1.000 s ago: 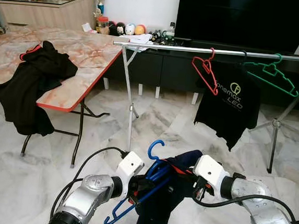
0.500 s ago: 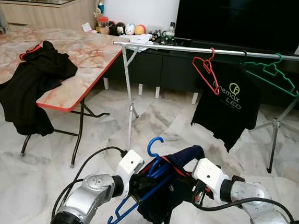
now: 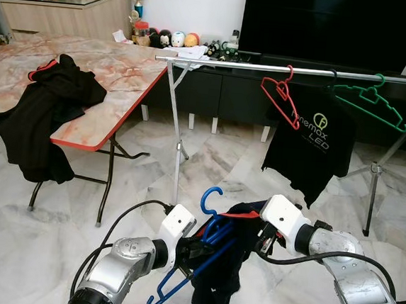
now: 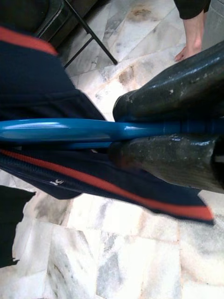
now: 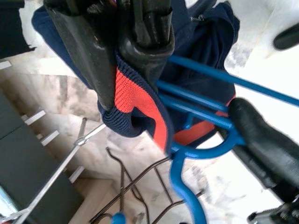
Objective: Hang hanger
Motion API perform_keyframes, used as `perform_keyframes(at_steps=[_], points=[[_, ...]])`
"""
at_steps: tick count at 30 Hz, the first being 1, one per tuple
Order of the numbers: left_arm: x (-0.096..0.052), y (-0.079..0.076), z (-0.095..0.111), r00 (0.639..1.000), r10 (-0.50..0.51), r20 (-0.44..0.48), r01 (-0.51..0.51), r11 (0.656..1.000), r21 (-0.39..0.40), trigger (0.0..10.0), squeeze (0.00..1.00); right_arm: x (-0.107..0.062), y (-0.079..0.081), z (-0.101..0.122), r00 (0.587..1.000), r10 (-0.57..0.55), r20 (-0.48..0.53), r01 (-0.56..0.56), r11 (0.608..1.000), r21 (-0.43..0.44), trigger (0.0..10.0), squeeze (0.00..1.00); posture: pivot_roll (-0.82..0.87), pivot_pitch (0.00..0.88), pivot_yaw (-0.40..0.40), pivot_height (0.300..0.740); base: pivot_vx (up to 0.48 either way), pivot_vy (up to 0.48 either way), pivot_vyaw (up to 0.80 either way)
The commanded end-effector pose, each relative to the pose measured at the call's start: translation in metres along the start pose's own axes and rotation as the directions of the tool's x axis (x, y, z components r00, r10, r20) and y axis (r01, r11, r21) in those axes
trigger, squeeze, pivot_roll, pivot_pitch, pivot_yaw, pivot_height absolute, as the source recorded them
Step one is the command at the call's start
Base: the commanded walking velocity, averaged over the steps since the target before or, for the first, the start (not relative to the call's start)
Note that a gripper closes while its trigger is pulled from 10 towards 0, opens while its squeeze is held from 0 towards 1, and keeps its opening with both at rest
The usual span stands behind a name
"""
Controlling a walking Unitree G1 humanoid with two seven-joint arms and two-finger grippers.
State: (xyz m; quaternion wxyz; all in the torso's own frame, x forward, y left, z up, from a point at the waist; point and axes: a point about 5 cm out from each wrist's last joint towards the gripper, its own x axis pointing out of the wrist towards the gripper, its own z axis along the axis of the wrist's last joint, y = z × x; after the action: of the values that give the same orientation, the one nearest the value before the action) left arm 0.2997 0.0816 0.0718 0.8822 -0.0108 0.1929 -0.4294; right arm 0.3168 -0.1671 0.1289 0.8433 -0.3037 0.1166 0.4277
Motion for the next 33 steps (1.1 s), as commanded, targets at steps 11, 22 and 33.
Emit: perform_keyframes(at_steps=[11, 22, 33], points=[[0.0, 0.0, 0.012, 0.998, 0.006, 0.061, -0.006, 1.0, 0.001, 10.0, 0.0, -0.008, 0.018, 0.009, 0.985, 0.173, 0.023, -0.172, 0.984, -0.054, 10.0, 1.0, -0.02, 0.001, 0.008, 0.74, 0.0, 0.0, 0.0], [-0.001, 0.002, 0.012, 0.997, 0.021, 0.078, -0.02, 1.0, -0.008, 10.0, 0.0, -0.03, 0.022, -0.002, 0.974, 0.211, -0.083, -0.217, 0.974, -0.072, 10.0, 1.0, -0.03, 0.004, 0.003, 0.74, 0.0, 0.0, 0.0], [-0.005, 0.003, 0.009, 0.998, -0.008, 0.056, 0.007, 0.999, 0.033, 10.0, 0.0, -0.058, -0.047, 0.007, 0.974, -0.224, 0.029, 0.224, 0.974, -0.005, 10.0, 1.0, -0.04, 0.005, 0.002, 0.74, 0.0, 0.0, 0.0]])
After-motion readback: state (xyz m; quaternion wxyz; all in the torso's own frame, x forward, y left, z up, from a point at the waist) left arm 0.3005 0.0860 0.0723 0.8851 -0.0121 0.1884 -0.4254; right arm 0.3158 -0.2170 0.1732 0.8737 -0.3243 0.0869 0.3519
